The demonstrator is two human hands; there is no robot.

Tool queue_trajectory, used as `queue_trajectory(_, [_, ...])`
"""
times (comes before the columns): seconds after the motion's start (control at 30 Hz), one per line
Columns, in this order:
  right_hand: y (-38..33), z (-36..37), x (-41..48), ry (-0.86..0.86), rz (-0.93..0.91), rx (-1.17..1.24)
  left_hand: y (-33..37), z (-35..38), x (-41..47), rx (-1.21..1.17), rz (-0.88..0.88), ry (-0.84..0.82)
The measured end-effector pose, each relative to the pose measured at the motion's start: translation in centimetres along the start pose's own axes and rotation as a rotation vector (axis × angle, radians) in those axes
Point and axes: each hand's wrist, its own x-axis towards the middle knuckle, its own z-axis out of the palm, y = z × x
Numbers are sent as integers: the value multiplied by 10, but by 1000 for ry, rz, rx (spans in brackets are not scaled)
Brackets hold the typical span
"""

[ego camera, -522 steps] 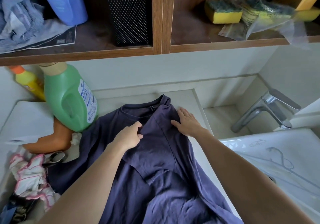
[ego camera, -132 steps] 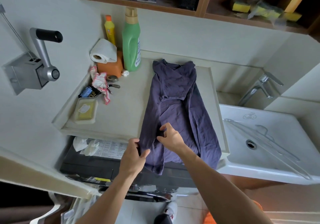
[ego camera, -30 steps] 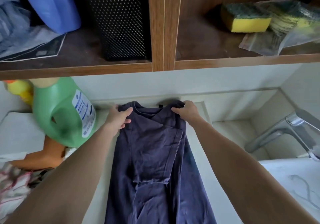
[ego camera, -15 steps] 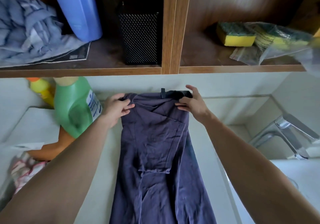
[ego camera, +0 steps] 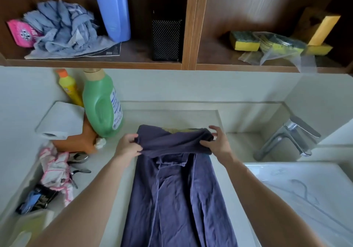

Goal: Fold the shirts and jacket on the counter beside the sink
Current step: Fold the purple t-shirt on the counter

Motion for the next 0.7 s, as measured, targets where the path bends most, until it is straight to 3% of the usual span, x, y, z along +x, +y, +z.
queue_trajectory(0.2, [35,-6,-20,-68,83,-398,-47,-6,-9,138,-45,10])
queue_trajectory(0.33, [26,-5,-12,-180,105,-746,-44,-10,-7,483,-24,0])
queue_trajectory(0.4, [10,-3,-1,-137,126,-741,-31,-10,-4,721,62,89])
queue_trajectory(0.47, [-5,8,6,23,-55,-604,-18,-5,-4,748,349,220])
queue_trajectory(0.57, [-10,44,7,61,-470,-582,-6,18,-7,721,748,101])
queue_trajectory(0.63, [6,66,5,-33,-576,-780,-10,32,-5,917,810,-61])
queue_trajectory(0.7, [32,70,6,-96,-523,-999,-28,35,1,1212,730,-185])
